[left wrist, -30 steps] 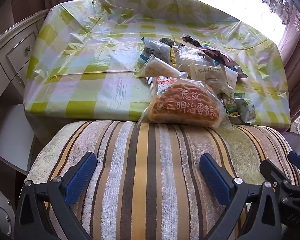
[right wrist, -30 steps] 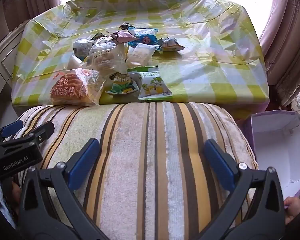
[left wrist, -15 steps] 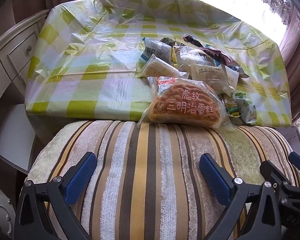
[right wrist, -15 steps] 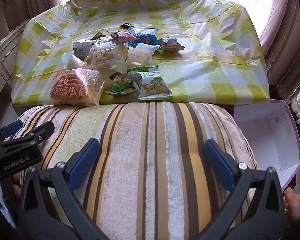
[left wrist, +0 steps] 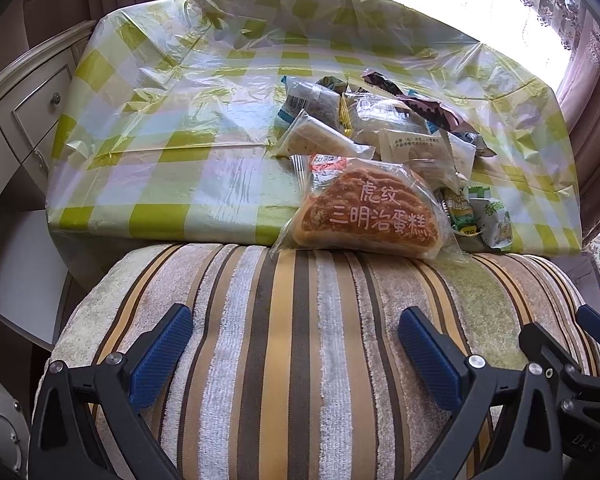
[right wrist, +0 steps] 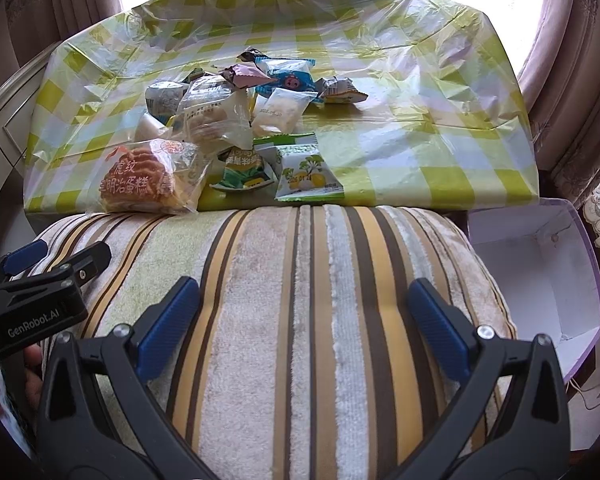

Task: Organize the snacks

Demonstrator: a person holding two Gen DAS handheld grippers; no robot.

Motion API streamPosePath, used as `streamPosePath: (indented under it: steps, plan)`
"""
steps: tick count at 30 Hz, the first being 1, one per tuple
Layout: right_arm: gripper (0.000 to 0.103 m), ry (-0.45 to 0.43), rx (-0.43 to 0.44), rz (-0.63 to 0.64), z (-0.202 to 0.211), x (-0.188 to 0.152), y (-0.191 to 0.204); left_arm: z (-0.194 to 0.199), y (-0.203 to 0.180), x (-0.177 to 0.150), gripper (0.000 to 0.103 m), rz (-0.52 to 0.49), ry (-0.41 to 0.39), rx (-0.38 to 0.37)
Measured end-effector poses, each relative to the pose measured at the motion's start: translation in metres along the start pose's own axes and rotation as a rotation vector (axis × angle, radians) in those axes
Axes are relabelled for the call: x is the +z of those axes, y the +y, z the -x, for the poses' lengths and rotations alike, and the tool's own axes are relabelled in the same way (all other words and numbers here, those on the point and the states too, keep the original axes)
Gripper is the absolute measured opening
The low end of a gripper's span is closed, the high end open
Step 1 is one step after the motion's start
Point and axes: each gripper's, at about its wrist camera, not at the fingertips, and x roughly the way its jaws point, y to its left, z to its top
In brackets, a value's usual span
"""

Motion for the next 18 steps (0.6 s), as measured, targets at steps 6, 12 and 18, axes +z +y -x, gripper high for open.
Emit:
streamPosePath:
  steps: [6, 12, 18]
  plan:
    - [0.103, 0.002, -0.004, 0.002, 0.0003, 0.0007, 0.0016, 0.0001, -0.0008, -0.0002, 0.103, 0.0, -0.003, 0.002]
    - [0.103, 0.002, -0.002, 0.001, 0.0001, 0.0005, 0.0007, 0.0002, -0.001, -0.0004, 0.103, 0.0, -0.003, 0.003]
    - [0.103, 0.002, -0.003, 0.002, 0.0002, 0.0006, 0.0007, 0.0002, -0.001, -0.0001, 0.103, 0.0, -0.003, 0.003]
